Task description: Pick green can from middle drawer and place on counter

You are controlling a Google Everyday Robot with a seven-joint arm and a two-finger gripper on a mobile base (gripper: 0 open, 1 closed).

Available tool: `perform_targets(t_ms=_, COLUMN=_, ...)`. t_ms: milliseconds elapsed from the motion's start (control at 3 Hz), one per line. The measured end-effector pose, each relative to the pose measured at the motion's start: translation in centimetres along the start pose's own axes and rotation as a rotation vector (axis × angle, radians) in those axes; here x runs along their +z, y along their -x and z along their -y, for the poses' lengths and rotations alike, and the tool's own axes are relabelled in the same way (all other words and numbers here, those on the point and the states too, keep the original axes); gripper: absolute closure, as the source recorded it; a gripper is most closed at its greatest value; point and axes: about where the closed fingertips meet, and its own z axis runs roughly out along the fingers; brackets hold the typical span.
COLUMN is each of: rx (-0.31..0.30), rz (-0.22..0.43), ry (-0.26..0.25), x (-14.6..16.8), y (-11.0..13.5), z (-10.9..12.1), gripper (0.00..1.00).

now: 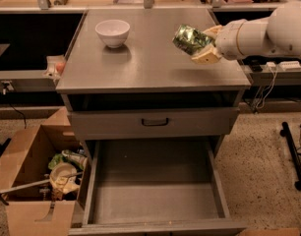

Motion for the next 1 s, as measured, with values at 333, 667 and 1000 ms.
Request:
perform_targets(t_ms=333, rx=0.119, rz=-0.01, ry=0.0, x=4.8, y=-1.3, z=2.2, gripper=1.0)
perform_targets(t_ms=667, rx=0.169, rz=-0.026, ry=0.026, x=7.5, y=-1.8, z=3.1, gripper=1.0)
perform_targets(t_ms=1000, rx=0.168, rz=-0.023, ry=0.021, x=7.5, y=-1.6, z=3.5, gripper=0.81)
